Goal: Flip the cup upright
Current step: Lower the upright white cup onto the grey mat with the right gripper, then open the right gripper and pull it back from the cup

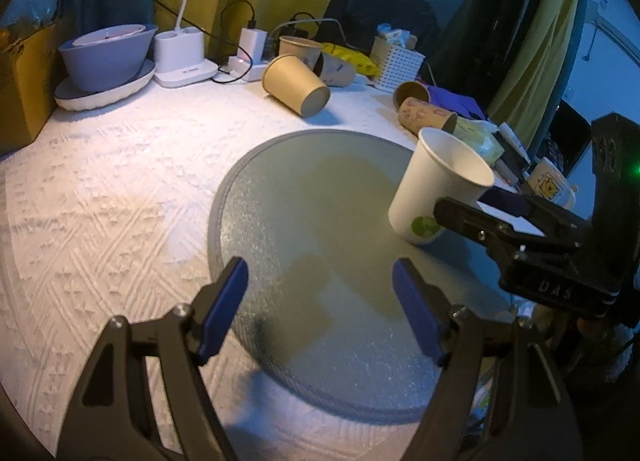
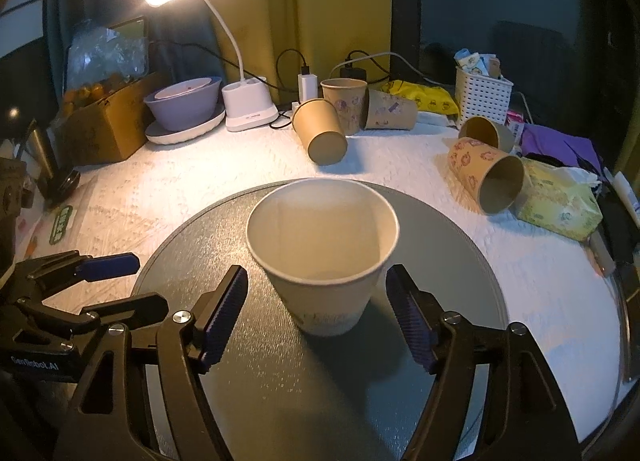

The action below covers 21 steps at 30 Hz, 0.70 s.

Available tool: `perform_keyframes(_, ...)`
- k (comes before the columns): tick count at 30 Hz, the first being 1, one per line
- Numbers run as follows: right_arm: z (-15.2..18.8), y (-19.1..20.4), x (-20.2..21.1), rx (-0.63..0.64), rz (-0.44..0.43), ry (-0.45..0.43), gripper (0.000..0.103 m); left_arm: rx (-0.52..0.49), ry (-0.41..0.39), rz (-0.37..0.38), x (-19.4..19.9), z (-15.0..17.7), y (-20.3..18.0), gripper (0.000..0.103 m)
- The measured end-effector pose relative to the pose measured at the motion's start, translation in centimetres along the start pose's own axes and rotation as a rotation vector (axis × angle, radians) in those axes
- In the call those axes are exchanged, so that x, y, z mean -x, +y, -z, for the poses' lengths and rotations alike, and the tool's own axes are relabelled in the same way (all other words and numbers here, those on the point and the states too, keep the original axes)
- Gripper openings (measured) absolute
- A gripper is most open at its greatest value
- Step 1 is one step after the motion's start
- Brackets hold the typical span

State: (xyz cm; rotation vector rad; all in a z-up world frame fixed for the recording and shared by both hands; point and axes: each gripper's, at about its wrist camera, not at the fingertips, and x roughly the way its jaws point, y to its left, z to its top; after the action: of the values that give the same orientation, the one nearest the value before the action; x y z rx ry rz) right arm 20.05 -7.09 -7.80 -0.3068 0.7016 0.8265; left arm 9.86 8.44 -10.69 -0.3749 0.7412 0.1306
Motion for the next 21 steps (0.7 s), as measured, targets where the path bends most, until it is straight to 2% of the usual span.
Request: perform_keyframes(21, 2.8, 0.0, 4.6, -0.021, 0.021, -0.031, 0.075, -0.052, -0.045, -0.010, 3.1, 1.8, -2.7, 0.076)
